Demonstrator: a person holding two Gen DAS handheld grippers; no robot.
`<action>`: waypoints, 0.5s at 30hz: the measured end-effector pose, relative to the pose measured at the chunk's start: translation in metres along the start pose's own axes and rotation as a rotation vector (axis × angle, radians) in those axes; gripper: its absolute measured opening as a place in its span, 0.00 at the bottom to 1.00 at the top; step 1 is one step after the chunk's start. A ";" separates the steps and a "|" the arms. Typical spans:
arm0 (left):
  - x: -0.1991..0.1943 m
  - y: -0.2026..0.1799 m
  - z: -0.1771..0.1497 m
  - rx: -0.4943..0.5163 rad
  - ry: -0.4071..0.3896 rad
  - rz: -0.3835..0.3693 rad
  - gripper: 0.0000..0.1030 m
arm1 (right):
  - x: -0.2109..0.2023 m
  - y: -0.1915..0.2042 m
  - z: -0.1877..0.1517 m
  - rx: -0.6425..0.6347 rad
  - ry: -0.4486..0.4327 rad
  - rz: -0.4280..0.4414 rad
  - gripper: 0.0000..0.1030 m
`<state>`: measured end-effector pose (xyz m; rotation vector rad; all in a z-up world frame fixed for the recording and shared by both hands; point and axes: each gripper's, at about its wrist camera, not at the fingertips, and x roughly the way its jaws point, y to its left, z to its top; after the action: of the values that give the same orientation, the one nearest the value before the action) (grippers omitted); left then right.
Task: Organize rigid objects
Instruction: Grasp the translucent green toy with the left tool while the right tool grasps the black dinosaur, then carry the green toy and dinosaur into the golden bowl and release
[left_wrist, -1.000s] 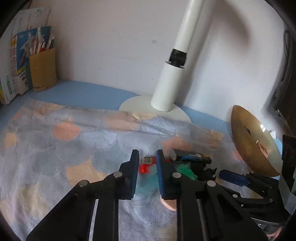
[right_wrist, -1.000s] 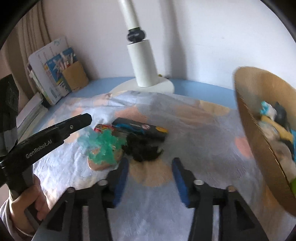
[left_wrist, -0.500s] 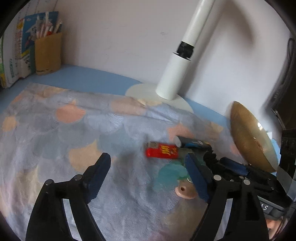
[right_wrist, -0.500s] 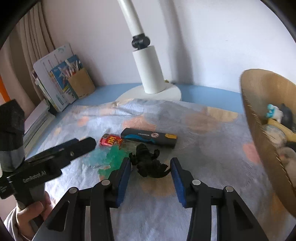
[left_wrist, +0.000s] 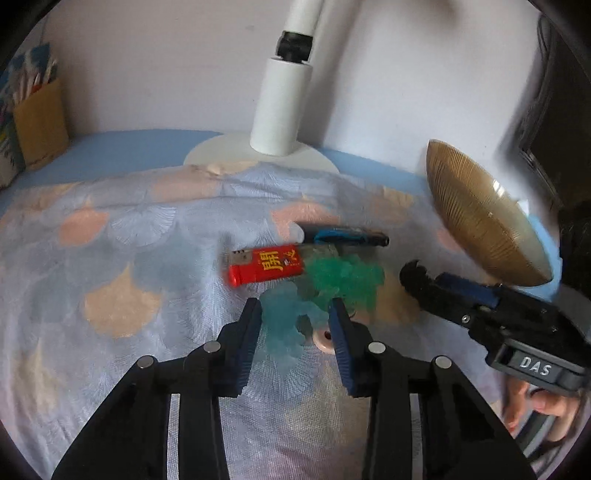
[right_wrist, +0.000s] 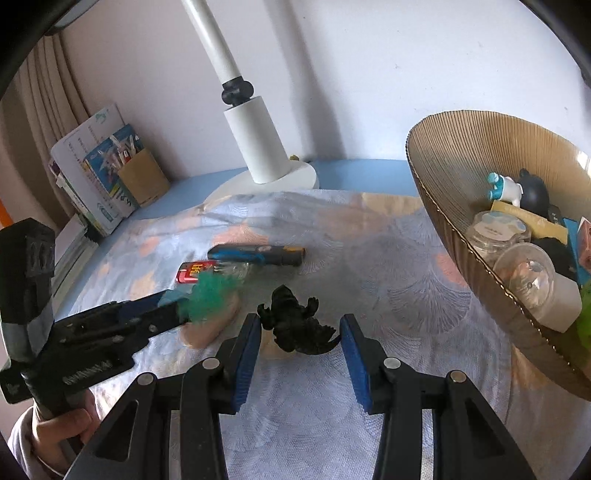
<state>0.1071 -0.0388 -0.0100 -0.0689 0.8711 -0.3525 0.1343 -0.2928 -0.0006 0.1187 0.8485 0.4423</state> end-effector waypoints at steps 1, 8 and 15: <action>0.001 0.000 0.000 -0.001 0.000 -0.003 0.33 | 0.000 0.002 0.000 -0.007 -0.002 -0.003 0.42; -0.018 0.006 -0.006 -0.035 -0.093 0.007 0.33 | -0.011 0.028 -0.005 -0.134 -0.062 -0.025 0.42; -0.031 0.009 -0.007 -0.065 -0.159 0.050 0.33 | -0.039 0.035 -0.011 -0.175 -0.209 -0.008 0.42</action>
<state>0.0862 -0.0193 0.0062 -0.1331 0.7259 -0.2685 0.0919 -0.2782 0.0284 -0.0004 0.6018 0.4857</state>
